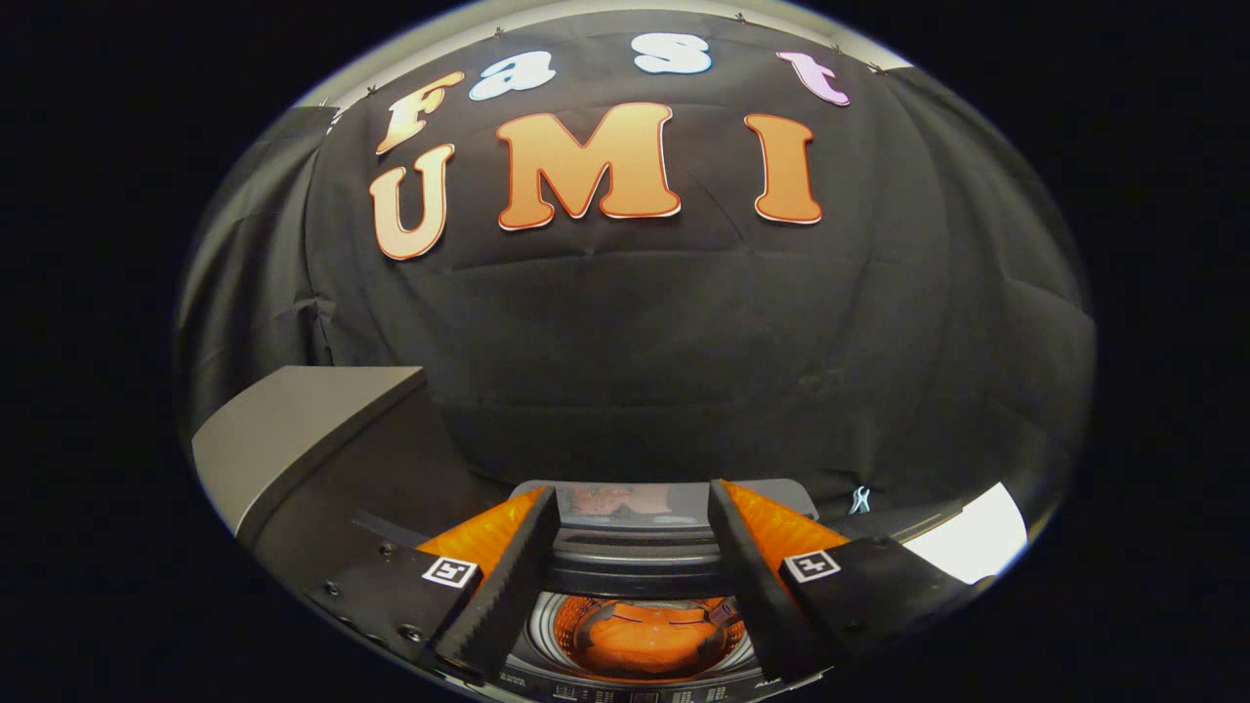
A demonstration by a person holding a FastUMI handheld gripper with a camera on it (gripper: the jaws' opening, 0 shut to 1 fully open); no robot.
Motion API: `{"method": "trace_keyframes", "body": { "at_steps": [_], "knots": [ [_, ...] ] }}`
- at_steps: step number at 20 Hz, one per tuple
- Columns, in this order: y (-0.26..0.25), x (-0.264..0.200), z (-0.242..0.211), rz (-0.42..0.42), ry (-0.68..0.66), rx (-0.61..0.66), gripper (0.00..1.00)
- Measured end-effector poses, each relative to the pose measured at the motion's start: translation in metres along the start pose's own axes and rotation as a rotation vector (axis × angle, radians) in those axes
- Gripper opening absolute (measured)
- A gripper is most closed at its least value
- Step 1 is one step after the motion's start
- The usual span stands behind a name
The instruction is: Put the clothes into the washing machine and then close the washing machine lid.
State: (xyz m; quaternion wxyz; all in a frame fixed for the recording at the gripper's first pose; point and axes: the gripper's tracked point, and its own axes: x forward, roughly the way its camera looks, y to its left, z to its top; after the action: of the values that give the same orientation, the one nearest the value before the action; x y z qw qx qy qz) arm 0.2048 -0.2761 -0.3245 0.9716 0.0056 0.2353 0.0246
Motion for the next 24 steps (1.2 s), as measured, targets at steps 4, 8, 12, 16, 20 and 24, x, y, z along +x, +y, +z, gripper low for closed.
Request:
{"method": "trace_keyframes", "body": {
  "at_steps": [4,8,12,16,20,24],
  "knots": [
    [-0.002,0.008,-0.044,0.004,0.091,0.017,0.98],
    [-0.005,0.007,-0.077,0.004,0.151,0.038,0.98],
    [-0.002,0.005,-0.104,0.013,0.211,0.052,0.98],
    [-0.001,-0.011,-0.081,0.017,0.176,0.053,0.98],
    [0.001,-0.039,-0.010,0.002,0.047,0.047,0.98],
    [0.006,-0.087,0.066,-0.014,-0.094,0.052,0.96]
  ]
}}
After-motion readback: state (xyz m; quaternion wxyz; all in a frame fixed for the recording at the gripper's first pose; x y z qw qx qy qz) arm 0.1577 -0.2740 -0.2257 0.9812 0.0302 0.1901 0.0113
